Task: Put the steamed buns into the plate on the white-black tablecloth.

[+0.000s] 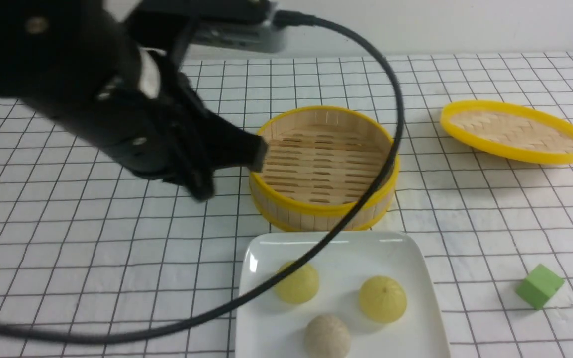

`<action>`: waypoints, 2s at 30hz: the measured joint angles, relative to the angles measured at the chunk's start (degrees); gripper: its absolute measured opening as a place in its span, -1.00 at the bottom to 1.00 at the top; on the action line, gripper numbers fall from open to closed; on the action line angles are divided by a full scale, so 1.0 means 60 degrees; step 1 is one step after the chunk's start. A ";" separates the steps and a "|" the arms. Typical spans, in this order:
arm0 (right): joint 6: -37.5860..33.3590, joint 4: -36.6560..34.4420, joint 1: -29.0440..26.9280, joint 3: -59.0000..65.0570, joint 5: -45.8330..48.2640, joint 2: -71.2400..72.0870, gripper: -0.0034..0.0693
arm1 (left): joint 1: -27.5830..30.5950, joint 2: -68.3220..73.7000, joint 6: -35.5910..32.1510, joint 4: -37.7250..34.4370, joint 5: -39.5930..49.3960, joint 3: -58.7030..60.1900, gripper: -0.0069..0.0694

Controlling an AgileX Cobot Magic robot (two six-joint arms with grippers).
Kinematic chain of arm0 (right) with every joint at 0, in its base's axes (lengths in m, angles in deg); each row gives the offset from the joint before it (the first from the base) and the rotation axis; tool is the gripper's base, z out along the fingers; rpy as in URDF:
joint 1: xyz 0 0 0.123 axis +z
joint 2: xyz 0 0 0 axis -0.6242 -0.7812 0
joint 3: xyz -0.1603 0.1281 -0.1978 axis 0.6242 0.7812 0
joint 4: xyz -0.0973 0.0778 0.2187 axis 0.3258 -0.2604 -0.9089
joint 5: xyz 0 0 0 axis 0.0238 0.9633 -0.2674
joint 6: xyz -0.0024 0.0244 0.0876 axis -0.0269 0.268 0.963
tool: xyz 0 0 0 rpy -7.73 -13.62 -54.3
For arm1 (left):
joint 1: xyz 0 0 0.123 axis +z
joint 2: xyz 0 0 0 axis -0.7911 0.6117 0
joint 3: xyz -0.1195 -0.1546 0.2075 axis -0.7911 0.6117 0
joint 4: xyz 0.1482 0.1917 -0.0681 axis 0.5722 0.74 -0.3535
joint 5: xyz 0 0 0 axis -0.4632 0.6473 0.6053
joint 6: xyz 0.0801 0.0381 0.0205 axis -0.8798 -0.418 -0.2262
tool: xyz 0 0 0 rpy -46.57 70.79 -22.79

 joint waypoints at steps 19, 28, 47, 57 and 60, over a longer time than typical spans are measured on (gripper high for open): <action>0.0000 0.0000 0.0000 0.0000 0.0000 0.0000 -0.78 | 0.0000 -0.5240 0.2381 0.0500 -0.6051 0.7295 -0.73; 0.0000 0.0000 0.0000 0.0000 0.0000 0.0000 -0.75 | 0.0000 -0.5251 0.2403 0.0787 -0.5417 0.7628 -0.71; 0.0071 0.0000 0.0000 0.0000 0.0000 0.0000 -0.69 | 0.6029 -1.0781 -0.1029 -0.0931 -0.7169 1.2050 -0.66; 0.0074 0.0000 0.0000 0.0000 0.0000 0.0000 -0.64 | 0.6476 -1.2046 -0.1973 -0.0956 -0.6810 1.2647 -0.63; 0.0074 0.0000 0.0000 0.0000 0.0000 0.0000 -0.63 | 0.6476 -1.2046 -0.1973 -0.0956 -0.6803 1.2647 -0.63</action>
